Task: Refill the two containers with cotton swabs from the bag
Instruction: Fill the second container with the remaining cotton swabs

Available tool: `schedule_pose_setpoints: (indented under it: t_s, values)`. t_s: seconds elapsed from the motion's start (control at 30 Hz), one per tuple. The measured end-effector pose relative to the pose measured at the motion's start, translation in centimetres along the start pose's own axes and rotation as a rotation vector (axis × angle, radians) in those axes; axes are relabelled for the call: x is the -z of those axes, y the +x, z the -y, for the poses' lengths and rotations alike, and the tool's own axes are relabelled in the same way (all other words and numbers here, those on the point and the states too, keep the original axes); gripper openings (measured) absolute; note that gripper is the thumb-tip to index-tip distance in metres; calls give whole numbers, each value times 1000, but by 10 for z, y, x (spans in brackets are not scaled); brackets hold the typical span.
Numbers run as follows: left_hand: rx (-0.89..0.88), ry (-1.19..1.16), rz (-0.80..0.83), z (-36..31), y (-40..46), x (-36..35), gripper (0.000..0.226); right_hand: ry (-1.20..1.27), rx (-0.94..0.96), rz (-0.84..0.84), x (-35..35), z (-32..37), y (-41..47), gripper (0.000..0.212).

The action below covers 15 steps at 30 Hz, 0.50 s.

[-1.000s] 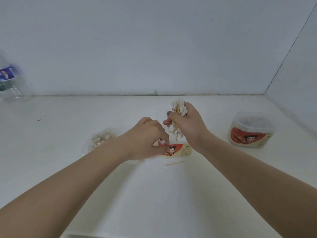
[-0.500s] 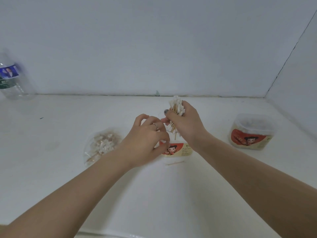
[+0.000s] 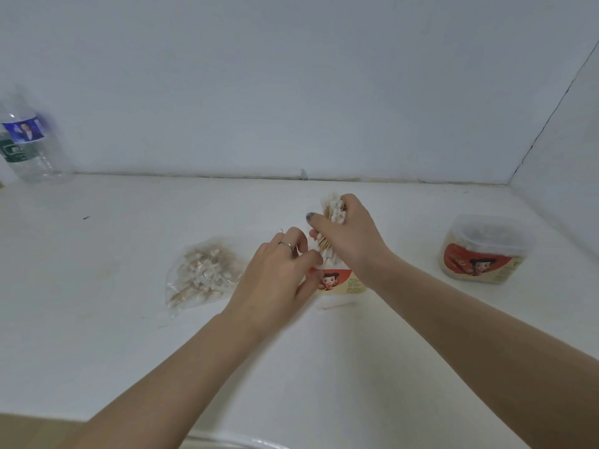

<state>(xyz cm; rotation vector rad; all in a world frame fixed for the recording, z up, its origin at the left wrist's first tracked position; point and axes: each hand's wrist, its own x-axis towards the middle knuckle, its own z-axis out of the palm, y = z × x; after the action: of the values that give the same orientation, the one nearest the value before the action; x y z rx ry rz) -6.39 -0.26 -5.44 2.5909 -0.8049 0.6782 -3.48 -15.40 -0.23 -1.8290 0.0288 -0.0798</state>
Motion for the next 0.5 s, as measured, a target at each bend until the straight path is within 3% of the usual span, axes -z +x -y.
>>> schedule_pose_setpoints:
  t_s: [0.17, 0.5]
  values:
    - [-9, 6, -4, 1, -2, 1, 13, -33, 9, 6, 0, -2, 0, 36]
    - [27, -137, 44, -2, -2, 12, 16, -139, 56, 49, 0, -7, 1, 18]
